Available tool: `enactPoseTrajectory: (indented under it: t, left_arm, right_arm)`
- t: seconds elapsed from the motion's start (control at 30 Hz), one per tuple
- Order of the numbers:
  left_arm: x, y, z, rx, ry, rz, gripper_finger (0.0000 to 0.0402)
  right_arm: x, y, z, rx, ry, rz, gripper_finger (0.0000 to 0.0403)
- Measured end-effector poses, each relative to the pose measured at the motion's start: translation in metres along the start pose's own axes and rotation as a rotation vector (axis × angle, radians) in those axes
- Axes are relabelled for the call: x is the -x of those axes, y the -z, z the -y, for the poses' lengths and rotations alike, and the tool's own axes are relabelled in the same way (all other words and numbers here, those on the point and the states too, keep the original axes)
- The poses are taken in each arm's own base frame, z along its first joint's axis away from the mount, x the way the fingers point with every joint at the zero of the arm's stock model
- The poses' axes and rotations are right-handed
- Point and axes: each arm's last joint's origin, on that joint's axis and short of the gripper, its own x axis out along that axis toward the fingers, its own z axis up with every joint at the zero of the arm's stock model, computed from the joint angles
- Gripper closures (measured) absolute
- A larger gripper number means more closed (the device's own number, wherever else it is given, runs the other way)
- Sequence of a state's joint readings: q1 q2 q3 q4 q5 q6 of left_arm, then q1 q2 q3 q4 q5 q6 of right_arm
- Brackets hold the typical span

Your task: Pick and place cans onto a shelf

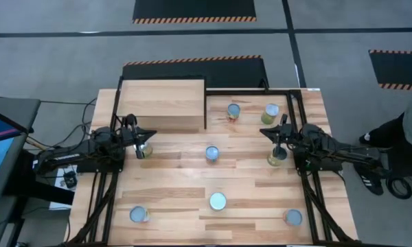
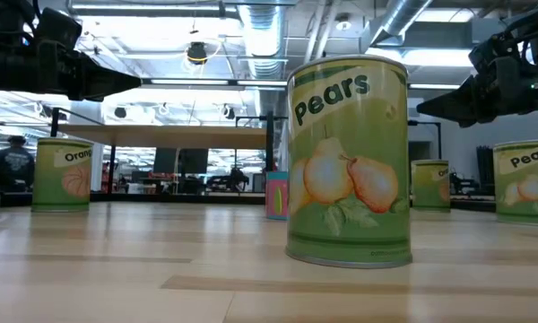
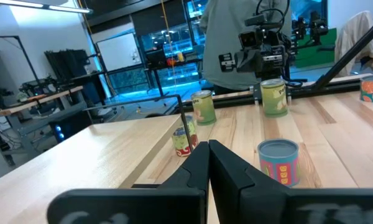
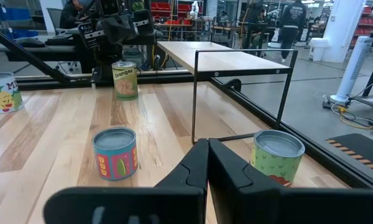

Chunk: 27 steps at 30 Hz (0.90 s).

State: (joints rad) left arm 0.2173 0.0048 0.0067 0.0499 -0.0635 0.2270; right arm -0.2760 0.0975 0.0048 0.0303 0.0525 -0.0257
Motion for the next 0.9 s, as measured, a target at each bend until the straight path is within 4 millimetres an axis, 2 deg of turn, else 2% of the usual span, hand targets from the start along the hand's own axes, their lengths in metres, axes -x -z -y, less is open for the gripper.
enactPoseTrajectory:
  t: [0.13, 0.37, 0.77, 0.9]
  left_arm:
    - [0.000, -0.007, -0.001, 0.004, -0.005, 0.070, 0.0401]
    - [0.001, -0.015, 0.001, 0.091, 0.120, 0.175, 0.0401]
    - [0.009, -0.040, -0.003, 0.405, 0.219, 0.431, 0.0401]
    - [0.012, -0.046, -0.002, 0.416, 0.328, 0.447, 0.0401]
  right_arm:
    - [0.000, 0.000, 0.000, 0.000, 0.000, 0.000, 0.0370]
    - [0.000, 0.000, 0.000, 0.000, 0.000, -0.001, 0.0370]
    - [0.000, 0.000, 0.000, 0.000, 0.000, 0.000, 0.0370]
    - [0.000, 0.000, 0.000, 0.000, 0.000, 0.000, 0.0370]
